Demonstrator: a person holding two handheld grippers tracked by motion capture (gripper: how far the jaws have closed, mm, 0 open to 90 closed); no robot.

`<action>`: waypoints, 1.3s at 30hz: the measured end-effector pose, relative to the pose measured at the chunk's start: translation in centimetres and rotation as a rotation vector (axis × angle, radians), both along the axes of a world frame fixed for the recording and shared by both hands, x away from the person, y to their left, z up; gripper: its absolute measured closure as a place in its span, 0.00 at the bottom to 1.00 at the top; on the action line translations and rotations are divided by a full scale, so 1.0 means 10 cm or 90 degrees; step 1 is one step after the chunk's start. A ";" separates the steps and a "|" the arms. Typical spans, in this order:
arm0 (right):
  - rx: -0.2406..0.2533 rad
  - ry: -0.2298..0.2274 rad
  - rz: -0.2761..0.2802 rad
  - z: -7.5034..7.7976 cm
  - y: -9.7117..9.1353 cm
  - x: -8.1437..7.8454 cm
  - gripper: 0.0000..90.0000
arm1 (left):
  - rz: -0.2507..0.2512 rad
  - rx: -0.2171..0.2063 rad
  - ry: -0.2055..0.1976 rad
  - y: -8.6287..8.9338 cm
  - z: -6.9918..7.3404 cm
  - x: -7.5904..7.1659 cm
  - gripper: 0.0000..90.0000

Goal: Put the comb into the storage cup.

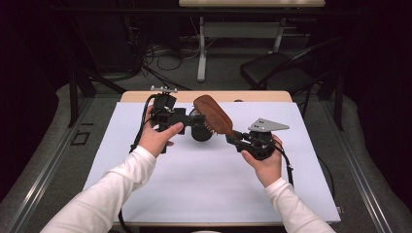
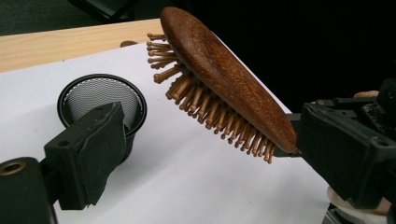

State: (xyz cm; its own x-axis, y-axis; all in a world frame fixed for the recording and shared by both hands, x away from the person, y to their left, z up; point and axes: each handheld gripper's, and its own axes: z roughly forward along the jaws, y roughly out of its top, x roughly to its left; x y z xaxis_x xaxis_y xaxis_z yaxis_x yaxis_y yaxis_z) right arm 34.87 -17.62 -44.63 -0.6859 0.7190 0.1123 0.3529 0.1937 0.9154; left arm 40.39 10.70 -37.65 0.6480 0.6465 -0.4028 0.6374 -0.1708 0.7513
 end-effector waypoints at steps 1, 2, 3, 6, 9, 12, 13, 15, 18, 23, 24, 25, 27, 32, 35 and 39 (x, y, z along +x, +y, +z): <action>0.001 -0.001 -0.001 0.00 0.01 0.00 0.79 | -0.002 0.002 -0.001 -0.01 0.00 0.00 0.09; 0.002 -0.004 -0.001 0.00 0.02 0.00 0.79 | -0.002 0.002 0.000 -0.02 0.00 0.01 0.10; 0.003 -0.006 -0.001 0.00 0.02 0.00 0.79 | -0.003 -0.002 0.003 -0.03 0.00 0.00 0.10; 0.008 -0.008 -0.002 0.00 0.04 0.00 0.79 | -0.010 -0.003 0.005 -0.06 -0.01 0.01 0.10; 0.012 -0.012 -0.003 -0.01 0.06 -0.01 0.79 | -0.014 -0.007 0.007 -0.08 -0.01 0.01 0.11; 0.016 -0.015 0.000 -0.01 0.07 -0.02 0.80 | -0.016 -0.009 0.009 -0.11 0.00 0.01 0.12; 0.017 -0.016 0.001 -0.01 0.08 -0.02 0.79 | -0.015 -0.010 0.010 -0.12 -0.01 0.01 0.12; 0.020 -0.016 0.002 -0.01 0.09 -0.02 0.79 | -0.014 -0.008 0.011 -0.14 -0.01 0.02 0.13; 0.022 -0.017 0.002 -0.01 0.11 -0.02 0.79 | -0.012 -0.008 0.009 -0.15 -0.02 0.03 0.13; 0.028 -0.019 -0.001 -0.01 0.13 -0.03 0.79 | -0.005 -0.013 0.008 -0.15 -0.02 0.04 0.15; 0.030 -0.021 -0.002 -0.01 0.13 -0.03 0.79 | -0.005 -0.015 0.009 -0.15 -0.01 0.04 0.16; 0.031 -0.021 -0.003 -0.01 0.13 -0.03 0.79 | -0.004 -0.018 0.009 -0.14 -0.01 0.04 0.16; 0.037 -0.028 -0.004 -0.01 0.14 -0.03 0.79 | -0.002 -0.025 0.014 -0.14 -0.02 0.05 0.16; 0.041 -0.034 0.002 0.01 0.16 -0.06 0.79 | 0.002 -0.028 0.015 -0.15 -0.03 0.06 0.16; 0.041 -0.034 0.006 0.00 0.18 -0.06 0.79 | 0.000 -0.028 0.018 -0.16 -0.03 0.07 0.16; 0.042 -0.035 0.006 0.00 0.20 -0.06 0.79 | 0.001 -0.027 0.018 -0.18 -0.05 0.08 0.16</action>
State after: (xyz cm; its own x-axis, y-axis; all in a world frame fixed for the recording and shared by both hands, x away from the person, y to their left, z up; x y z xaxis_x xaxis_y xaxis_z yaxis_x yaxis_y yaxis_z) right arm 34.22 -15.62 -44.65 -0.6986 0.7052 0.1211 0.3003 0.1353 0.9442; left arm 41.15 8.91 -38.11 0.6347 0.6295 -0.4483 0.6591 -0.1380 0.7393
